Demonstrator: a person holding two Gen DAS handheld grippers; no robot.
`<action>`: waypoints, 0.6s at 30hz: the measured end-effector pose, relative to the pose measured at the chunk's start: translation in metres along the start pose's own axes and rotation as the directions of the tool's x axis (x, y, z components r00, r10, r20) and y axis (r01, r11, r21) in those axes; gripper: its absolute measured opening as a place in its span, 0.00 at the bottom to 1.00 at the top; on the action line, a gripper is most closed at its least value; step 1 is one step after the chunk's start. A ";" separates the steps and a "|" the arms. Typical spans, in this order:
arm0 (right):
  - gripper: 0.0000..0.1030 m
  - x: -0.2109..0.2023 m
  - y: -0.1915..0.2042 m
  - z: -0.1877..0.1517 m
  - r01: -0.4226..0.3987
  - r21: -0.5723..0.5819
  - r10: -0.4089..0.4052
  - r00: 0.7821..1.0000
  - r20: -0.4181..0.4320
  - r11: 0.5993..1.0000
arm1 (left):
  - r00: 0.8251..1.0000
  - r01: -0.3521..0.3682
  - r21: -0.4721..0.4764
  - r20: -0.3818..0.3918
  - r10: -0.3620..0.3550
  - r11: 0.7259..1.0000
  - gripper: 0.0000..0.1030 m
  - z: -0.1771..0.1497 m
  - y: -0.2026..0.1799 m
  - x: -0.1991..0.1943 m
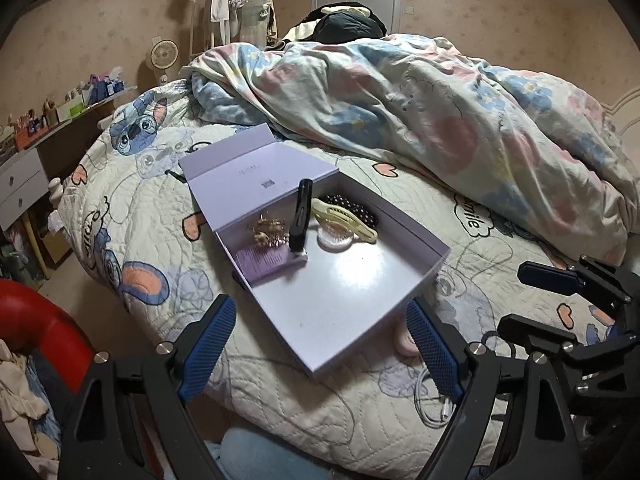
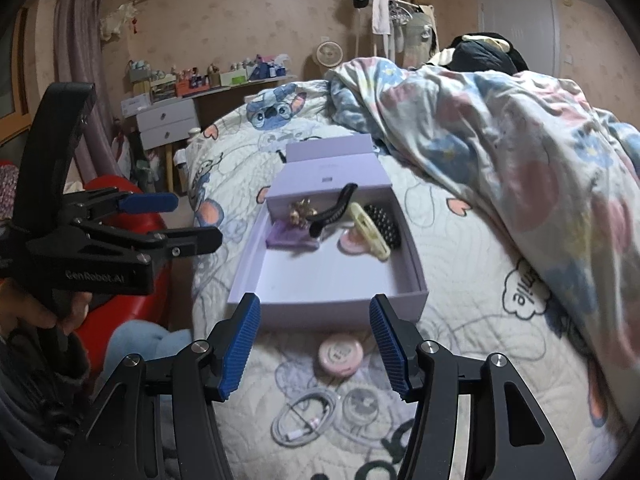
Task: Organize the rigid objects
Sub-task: 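Withdraw both grippers from the lilac box toward the compact and cable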
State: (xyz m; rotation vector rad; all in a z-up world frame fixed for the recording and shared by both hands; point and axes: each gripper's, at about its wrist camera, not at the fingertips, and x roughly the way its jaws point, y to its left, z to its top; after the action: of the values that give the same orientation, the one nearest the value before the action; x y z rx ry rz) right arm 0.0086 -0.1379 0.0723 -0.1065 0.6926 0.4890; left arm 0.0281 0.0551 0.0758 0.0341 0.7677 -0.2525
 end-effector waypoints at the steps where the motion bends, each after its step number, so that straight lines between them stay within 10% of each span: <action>1: 0.55 -0.001 0.001 -0.004 0.007 0.000 -0.007 1.000 0.009 1.000 | 1.000 -0.003 0.004 0.000 0.003 1.000 0.85 -0.003 -0.001 0.000; 18: 0.78 0.013 0.011 -0.068 0.028 0.066 -0.028 1.000 0.007 0.997 | 0.999 0.032 -0.024 -0.017 -0.033 0.999 0.85 -0.050 -0.001 0.005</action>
State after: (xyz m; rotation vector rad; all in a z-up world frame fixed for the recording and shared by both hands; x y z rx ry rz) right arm -0.0279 -0.1399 0.0122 -0.0522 0.6978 0.4391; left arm -0.0026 0.0596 0.0357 0.0013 0.7886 -0.2740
